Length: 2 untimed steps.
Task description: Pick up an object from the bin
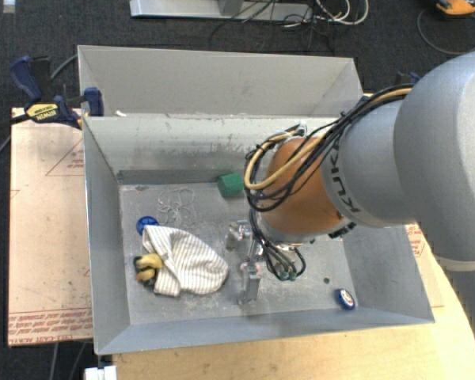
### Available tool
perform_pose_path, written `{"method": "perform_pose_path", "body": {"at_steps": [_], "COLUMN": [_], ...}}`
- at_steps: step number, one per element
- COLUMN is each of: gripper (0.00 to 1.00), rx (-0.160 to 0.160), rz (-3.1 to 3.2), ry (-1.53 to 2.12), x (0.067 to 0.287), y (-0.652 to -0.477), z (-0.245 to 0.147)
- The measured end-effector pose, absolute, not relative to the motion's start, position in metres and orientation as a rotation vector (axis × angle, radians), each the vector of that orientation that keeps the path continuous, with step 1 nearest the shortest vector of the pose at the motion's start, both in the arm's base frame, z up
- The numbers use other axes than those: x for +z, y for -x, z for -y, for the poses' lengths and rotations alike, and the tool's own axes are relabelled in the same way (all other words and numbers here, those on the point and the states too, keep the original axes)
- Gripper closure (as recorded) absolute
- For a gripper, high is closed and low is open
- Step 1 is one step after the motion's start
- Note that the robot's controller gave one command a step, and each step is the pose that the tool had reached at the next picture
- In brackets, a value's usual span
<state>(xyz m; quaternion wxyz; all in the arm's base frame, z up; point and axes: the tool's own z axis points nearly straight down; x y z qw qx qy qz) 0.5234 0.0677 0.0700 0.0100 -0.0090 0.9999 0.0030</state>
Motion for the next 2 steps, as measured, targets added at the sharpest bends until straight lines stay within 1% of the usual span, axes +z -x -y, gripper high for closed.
{"method": "perform_pose_path", "body": {"at_steps": [1,2], "gripper": [0.0,0.0], "rx": [0.009,0.009], "rz": [-3.122,-3.113], "ry": [0.028,0.195], "x": [0.07,0.07], "y": [-0.523,-0.517], "z": [-0.068,-0.155]}}
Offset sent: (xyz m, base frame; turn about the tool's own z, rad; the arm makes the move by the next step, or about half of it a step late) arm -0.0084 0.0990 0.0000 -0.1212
